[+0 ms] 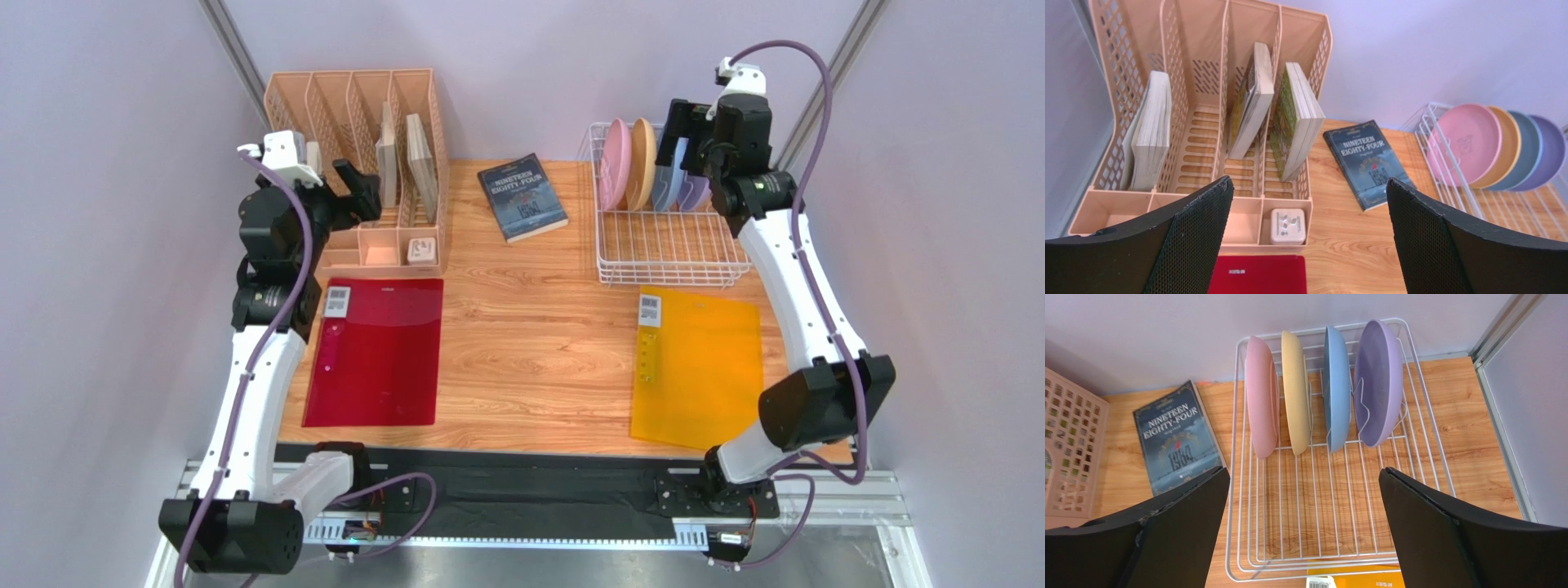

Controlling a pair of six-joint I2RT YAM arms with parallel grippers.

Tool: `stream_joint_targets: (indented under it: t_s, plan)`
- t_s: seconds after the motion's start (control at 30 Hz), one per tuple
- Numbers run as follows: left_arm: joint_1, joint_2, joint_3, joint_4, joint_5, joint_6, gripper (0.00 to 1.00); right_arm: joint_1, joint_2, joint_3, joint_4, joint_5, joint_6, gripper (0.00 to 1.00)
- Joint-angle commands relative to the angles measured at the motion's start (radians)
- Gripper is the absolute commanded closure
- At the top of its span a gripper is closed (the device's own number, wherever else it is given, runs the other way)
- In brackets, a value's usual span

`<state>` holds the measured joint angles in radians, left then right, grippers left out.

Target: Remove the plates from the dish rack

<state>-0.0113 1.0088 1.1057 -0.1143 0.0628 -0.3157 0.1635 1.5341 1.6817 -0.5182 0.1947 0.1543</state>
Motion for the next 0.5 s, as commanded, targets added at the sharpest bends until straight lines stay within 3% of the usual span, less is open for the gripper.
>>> stream_joint_targets:
  t_s: [0.0,0.03,0.23,0.33,0.47]
  plan:
    - [0.004,0.077,0.03,0.028,0.113,0.098,0.0,0.002,0.09,0.065,0.006,0.005,-0.065,0.0]
    - [0.004,0.089,0.023,0.066,0.212,0.107,0.0,0.004,0.104,0.09,-0.002,0.017,-0.068,0.0]
    - [0.004,0.253,0.032,0.199,0.472,0.063,0.0,0.005,0.251,0.199,-0.055,0.028,-0.098,0.01]
    - [-0.007,0.352,0.075,0.199,0.493,0.055,0.0,0.008,0.337,0.303,-0.104,0.012,-0.096,0.04]
    - [-0.077,0.425,0.068,0.251,0.404,0.075,0.0,0.025,0.42,0.407,-0.125,0.003,-0.119,0.08]
